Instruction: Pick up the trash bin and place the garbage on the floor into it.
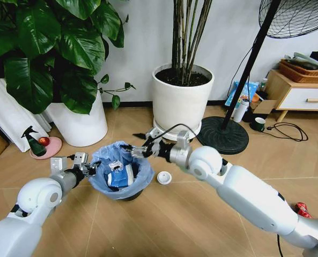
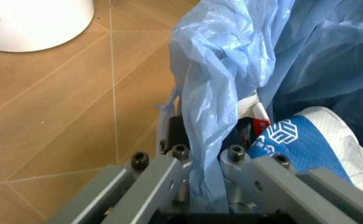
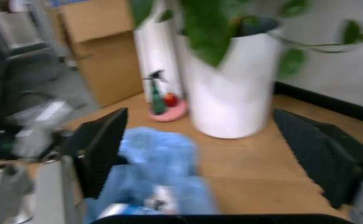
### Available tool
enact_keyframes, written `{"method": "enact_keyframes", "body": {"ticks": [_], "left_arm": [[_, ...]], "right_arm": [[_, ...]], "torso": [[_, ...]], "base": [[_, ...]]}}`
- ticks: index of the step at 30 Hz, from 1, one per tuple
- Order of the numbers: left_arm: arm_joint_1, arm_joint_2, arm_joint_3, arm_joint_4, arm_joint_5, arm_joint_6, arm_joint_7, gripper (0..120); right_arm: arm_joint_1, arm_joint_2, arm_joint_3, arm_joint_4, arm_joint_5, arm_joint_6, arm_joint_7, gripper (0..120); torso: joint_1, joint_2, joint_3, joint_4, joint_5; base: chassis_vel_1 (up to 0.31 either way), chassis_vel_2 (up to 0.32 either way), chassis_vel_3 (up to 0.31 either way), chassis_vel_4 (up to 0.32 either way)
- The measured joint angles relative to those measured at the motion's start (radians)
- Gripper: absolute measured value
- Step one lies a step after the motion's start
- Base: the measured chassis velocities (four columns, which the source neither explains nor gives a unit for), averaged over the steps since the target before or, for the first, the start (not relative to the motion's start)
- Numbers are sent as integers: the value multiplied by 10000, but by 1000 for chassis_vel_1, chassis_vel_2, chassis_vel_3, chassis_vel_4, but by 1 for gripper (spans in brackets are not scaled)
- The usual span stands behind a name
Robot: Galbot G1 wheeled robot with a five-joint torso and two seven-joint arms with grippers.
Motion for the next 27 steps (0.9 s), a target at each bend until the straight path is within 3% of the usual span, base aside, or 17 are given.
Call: {"method": "enact_keyframes", "body": {"ticks": [3,9,14,27], "left_arm": [[25,4,-31,-20,1,0,0,0],[48,-3,-35,-43,1,0,0,0],[76,-28,-32,-93,3,0,-17,0],[239,192,-93,-349,-40,1,-162,0]], "right_arm": [[-59,-201,695,-684,-81,94,52,99],[-165,-371,1038,-1666,-459,326,28,100],[-442,-240,941,-3703,-1450,751,-338,100],[-571,1428,346,-7535,-3004,1768,-904,100]], "torso": [[0,0,0,0,1],[0,0,0,-2,2],[0,0,0,-2,-1],[0,0,0,1,-3]], "base": [[0,0,0,0],[0,0,0,0],[0,0,0,0],[0,0,0,0]]}}
